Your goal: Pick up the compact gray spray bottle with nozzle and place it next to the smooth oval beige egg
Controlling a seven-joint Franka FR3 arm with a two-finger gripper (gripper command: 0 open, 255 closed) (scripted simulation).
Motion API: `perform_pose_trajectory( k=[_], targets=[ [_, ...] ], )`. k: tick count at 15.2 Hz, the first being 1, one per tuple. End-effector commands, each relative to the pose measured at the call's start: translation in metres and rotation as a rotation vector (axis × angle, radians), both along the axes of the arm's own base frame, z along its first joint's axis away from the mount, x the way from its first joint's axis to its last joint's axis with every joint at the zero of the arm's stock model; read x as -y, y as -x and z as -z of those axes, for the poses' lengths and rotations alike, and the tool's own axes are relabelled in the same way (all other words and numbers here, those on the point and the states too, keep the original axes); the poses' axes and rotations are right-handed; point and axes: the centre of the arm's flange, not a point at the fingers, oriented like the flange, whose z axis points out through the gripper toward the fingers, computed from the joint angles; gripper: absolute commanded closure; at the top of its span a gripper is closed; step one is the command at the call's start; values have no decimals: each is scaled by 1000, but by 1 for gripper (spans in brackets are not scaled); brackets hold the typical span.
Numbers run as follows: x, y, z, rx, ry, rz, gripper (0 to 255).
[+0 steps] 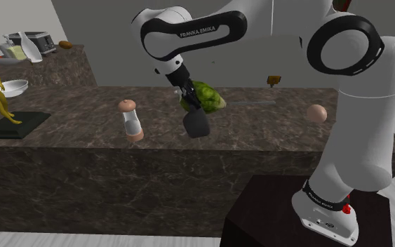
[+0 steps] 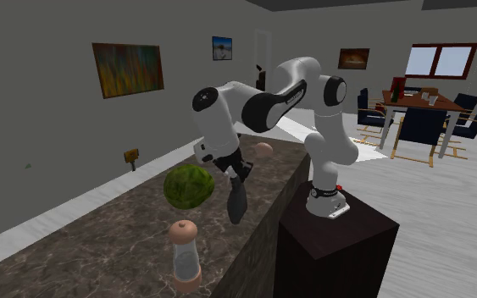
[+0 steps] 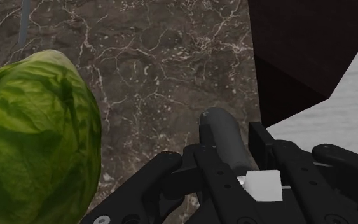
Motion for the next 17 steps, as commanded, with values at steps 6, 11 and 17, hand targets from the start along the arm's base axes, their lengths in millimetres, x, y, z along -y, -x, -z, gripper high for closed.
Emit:
perform_pose_trajectory(
  k=[6, 11, 17],
  targets=[
    [0, 0, -33, -11, 3, 1, 255],
    [0, 0, -59, -11, 3, 1, 255],
    [12, 5, -84, -11, 3, 1, 255]
  ],
)
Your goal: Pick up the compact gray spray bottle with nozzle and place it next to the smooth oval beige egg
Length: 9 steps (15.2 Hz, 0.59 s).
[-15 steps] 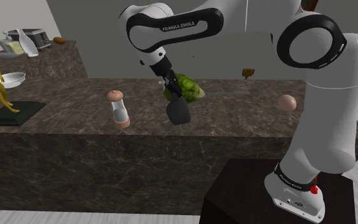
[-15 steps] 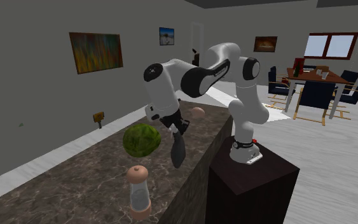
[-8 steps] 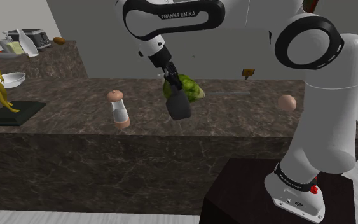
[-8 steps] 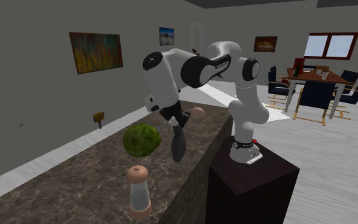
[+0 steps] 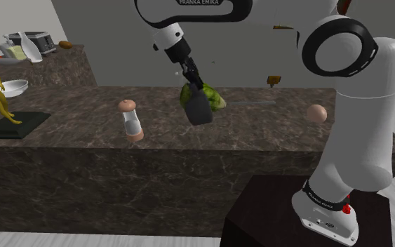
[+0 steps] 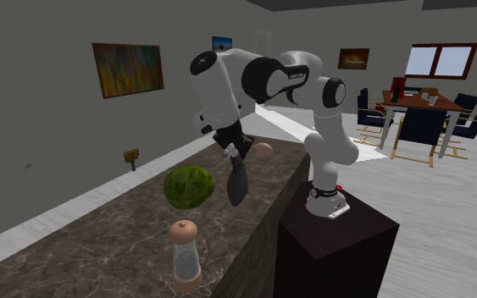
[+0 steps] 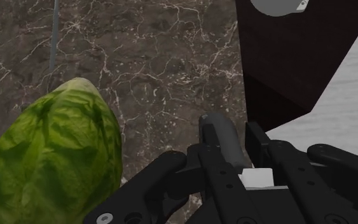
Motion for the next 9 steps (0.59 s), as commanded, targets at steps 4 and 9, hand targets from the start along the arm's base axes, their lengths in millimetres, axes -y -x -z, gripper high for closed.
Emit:
perform_pose_trajectory(
  k=[4, 9],
  targets=[
    [52, 25, -15, 0, 0, 0, 255],
    [109, 54, -30, 0, 0, 0, 255]
  ],
)
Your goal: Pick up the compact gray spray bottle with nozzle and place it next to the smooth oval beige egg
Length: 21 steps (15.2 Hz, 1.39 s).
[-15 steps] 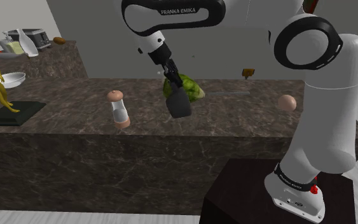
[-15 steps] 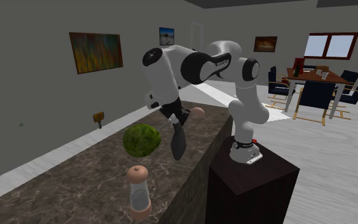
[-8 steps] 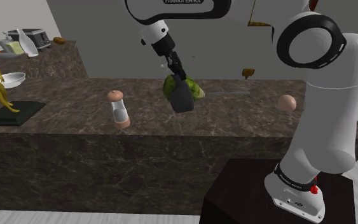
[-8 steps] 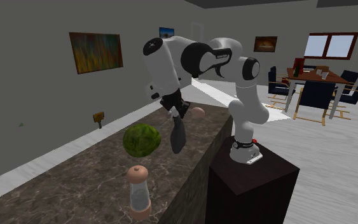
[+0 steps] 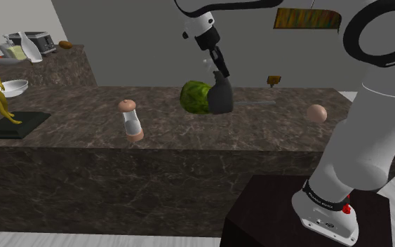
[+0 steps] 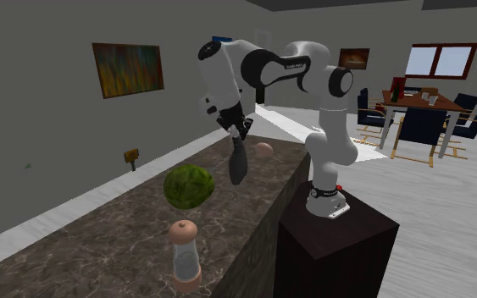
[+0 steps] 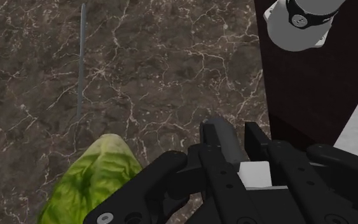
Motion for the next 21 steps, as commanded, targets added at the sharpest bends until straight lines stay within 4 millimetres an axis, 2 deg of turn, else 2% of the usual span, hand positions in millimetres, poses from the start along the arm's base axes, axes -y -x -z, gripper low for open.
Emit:
perform_pose_trajectory(
  k=[1, 21],
  targets=[
    [23, 12, -5, -1, 0, -1, 255],
    [253, 129, -66, -1, 0, -1, 255]
  ],
)
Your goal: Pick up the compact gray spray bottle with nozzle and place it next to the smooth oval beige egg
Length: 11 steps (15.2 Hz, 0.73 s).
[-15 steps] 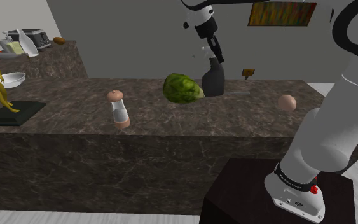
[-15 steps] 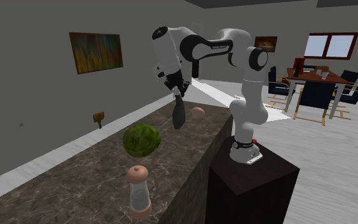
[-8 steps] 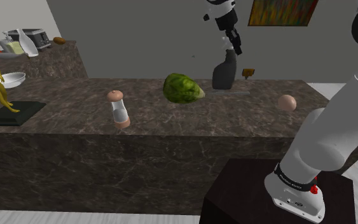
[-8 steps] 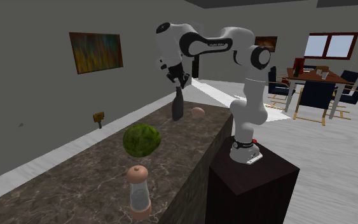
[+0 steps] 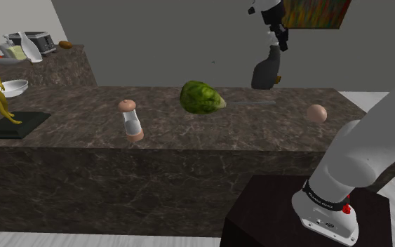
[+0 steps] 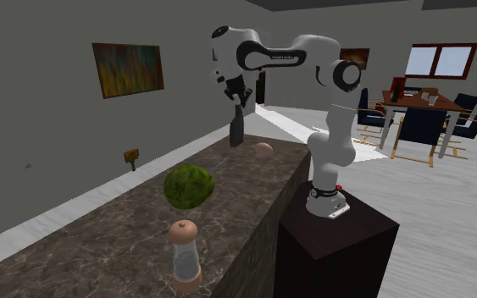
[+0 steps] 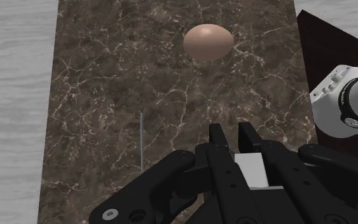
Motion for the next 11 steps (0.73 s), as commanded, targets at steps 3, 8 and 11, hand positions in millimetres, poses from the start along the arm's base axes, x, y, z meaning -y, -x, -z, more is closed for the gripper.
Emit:
perform_pose_trajectory(
  k=[3, 8, 11],
  targets=[
    [44, 26, -12, -1, 0, -2, 255],
    [102, 55, -27, -1, 0, -2, 255],
    [136, 72, -36, -1, 0, -2, 255]
  ],
)
